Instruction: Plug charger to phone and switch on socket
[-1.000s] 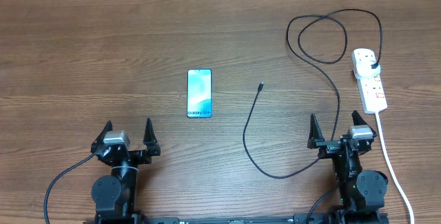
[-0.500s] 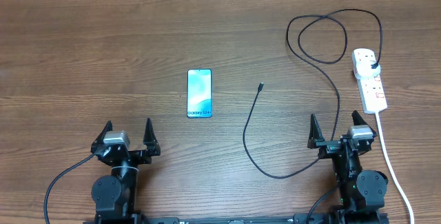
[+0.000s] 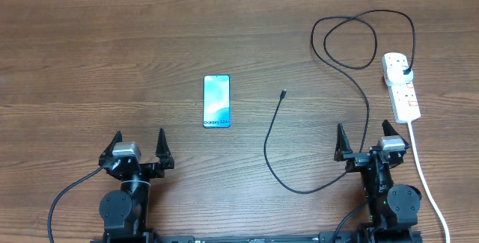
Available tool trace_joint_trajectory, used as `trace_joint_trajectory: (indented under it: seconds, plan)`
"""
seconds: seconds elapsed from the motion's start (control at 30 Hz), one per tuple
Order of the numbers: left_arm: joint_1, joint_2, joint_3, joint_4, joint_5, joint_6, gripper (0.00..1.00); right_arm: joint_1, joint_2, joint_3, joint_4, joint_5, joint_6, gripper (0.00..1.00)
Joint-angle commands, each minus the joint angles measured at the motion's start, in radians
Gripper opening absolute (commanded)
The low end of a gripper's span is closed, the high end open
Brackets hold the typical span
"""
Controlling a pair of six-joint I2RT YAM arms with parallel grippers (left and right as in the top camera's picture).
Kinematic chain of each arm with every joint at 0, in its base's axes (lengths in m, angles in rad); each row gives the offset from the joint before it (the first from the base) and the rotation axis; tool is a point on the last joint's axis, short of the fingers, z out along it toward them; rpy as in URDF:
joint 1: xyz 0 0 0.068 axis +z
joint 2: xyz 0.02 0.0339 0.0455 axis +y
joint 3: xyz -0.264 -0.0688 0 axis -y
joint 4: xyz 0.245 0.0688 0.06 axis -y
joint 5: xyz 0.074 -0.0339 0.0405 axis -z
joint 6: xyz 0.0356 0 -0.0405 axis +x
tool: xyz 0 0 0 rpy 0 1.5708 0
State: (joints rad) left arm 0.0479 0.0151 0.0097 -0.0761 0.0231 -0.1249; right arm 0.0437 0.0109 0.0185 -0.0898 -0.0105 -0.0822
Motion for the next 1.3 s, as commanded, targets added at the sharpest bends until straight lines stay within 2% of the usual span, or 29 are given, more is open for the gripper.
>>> trace_joint_trajectory:
  seconds: [0.0, 0.5, 0.53, 0.67, 0.7, 0.77, 0.83, 0.9, 0.93, 0.97, 1.07, 1.13, 1.2, 1.27]
  plan:
    - [0.004, -0.010, -0.004, -0.001, 0.011, -0.010, 1.00, -0.005, -0.008, -0.010, 0.005, 0.010, 0.003, 1.00]
    - [0.004, -0.010, -0.004, 0.001, 0.024, -0.027, 1.00, -0.005, -0.008, -0.010, 0.005, 0.010, 0.003, 1.00]
    - [0.004, -0.010, -0.004, 0.004, 0.062, -0.096, 1.00, -0.005, -0.008, -0.010, 0.005, 0.010, 0.003, 1.00]
    - [0.004, -0.010, -0.004, 0.026, 0.267, -0.623, 1.00, -0.005, -0.008, -0.010, 0.005, 0.010, 0.003, 1.00]
    - [0.004, -0.010, -0.004, 0.035, 0.264, -0.751, 1.00, -0.005, -0.008, -0.010, 0.005, 0.010, 0.003, 1.00]
    - [0.004, -0.010, -0.004, 0.090, 0.248, -0.888, 1.00, -0.005, -0.008, -0.010, 0.005, 0.010, 0.003, 1.00]
    - [0.004, -0.010, -0.004, 0.220, 0.283, -0.887, 1.00, -0.005, -0.008, -0.010, 0.005, 0.010, 0.003, 1.00]
    - [0.004, -0.010, 0.001, 0.460, 0.288, -0.807, 1.00, -0.005, -0.008, -0.010, 0.005, 0.010, 0.003, 1.00]
    - [0.004, -0.010, 0.020, 0.529, 0.281, -0.763, 1.00, -0.005, -0.008, -0.010, 0.005, 0.010, 0.003, 1.00]
    - [0.004, -0.009, 0.059, 0.528, 0.280, -0.711, 1.00, -0.005, -0.008, -0.010, 0.005, 0.010, 0.003, 1.00]
    - [0.004, 0.035, 0.219, 0.370, 0.281, -0.520, 1.00, -0.005, -0.008, -0.010, 0.005, 0.010, 0.003, 1.00]
    - [0.004, 0.158, 0.417, 0.159, 0.281, -0.390, 1.00, -0.005, -0.008, -0.010, 0.005, 0.010, 0.003, 1.00]
    - [0.004, 0.278, 0.572, -0.012, 0.282, -0.334, 1.00, -0.005, -0.008, -0.010, 0.005, 0.010, 0.003, 1.00]
    - [0.004, 0.546, 0.896, -0.422, 0.285, -0.227, 1.00, -0.005, -0.008, -0.010, 0.005, 0.010, 0.003, 1.00]
